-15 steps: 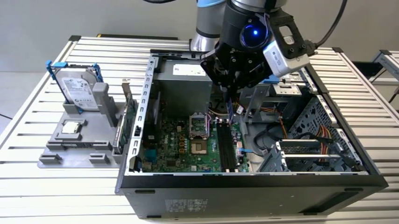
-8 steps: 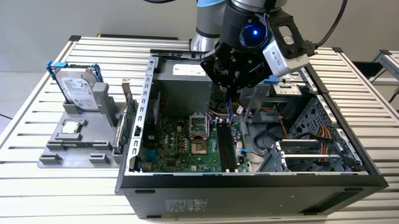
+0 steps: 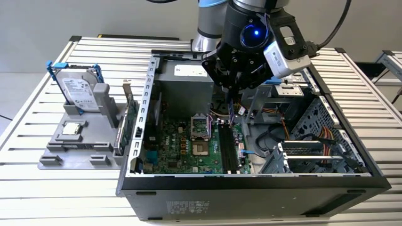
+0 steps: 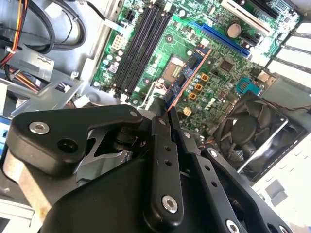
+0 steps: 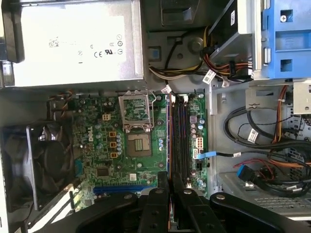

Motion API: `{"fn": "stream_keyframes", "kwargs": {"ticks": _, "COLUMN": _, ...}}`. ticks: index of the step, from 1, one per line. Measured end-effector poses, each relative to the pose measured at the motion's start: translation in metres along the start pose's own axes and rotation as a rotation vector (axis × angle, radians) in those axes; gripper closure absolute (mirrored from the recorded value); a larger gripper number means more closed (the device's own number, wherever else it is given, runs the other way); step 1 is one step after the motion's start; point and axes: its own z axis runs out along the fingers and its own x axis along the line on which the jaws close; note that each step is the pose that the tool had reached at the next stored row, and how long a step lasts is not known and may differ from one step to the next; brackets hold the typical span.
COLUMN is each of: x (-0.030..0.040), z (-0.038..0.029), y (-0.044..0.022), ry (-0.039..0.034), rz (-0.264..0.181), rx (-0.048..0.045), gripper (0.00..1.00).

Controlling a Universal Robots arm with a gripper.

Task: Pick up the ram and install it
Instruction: 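Insert the ram into the slot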

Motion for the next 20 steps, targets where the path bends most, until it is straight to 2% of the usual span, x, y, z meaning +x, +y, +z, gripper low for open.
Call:
{"fn": "stream_keyframes", "kwargs": {"ticks": 8, "x": 0.0001, "z": 0.0, "y": 0.0, "ry": 0.0002, "rz": 0.011, "rx": -0.0001, "gripper": 1.0}}
{"fn": "stream_keyframes", "kwargs": {"ticks": 20, "x": 0.0, "z": 0.0001, "y": 0.0, "ry": 0.0017, "rz": 0.087, "rx": -0.0008, "gripper": 1.0}}
